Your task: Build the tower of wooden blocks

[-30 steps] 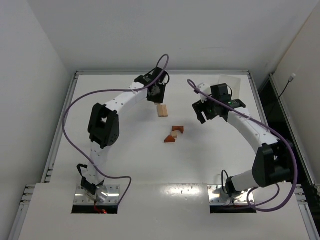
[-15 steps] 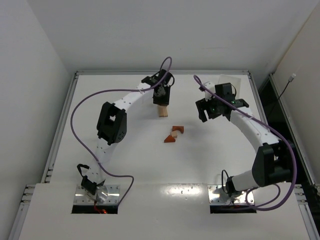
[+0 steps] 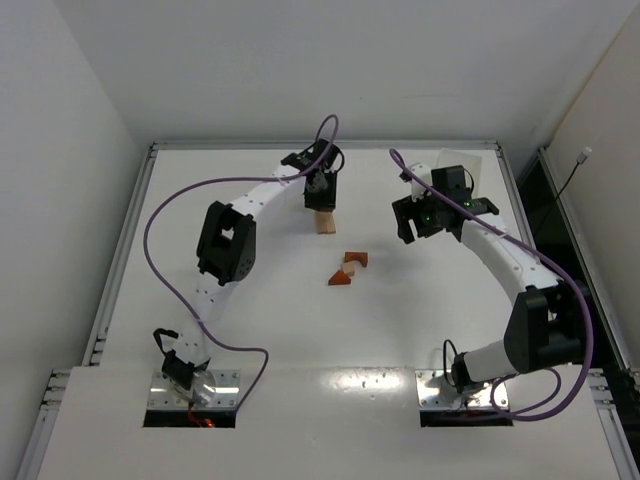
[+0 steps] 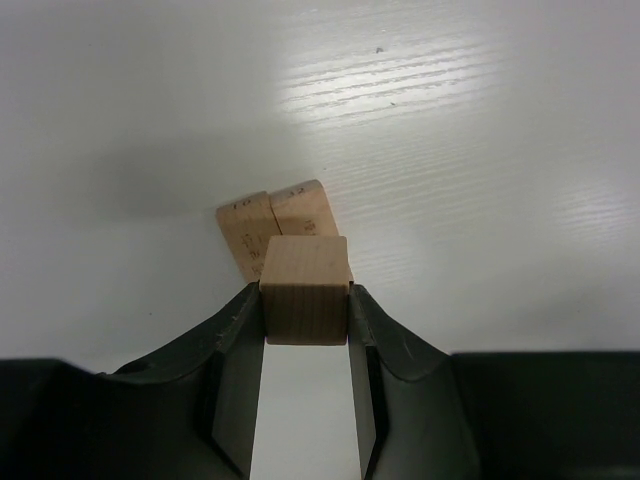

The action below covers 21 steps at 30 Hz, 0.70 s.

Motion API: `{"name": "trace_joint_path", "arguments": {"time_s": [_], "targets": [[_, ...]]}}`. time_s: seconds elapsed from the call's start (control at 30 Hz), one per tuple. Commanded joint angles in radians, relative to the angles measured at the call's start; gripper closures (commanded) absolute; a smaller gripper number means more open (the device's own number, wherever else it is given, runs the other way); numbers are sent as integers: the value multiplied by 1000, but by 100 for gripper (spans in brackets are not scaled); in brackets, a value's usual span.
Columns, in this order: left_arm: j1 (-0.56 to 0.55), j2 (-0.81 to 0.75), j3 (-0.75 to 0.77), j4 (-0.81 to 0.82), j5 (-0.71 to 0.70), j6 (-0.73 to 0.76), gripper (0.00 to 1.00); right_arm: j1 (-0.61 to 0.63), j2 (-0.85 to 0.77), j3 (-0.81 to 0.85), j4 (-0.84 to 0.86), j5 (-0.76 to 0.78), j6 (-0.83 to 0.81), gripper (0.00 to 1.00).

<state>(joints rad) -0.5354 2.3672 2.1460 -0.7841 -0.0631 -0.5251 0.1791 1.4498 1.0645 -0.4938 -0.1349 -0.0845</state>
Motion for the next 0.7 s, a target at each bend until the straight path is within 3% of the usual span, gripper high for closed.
{"name": "trace_joint_path", "arguments": {"time_s": [0.0,0.67], "targets": [[25,6,43,26,8,-16,100,-3,-8,38,46,-19,17,31],[57,33,63,17,20,-1,100,-3,11,48,55,-19,26,31]]}}
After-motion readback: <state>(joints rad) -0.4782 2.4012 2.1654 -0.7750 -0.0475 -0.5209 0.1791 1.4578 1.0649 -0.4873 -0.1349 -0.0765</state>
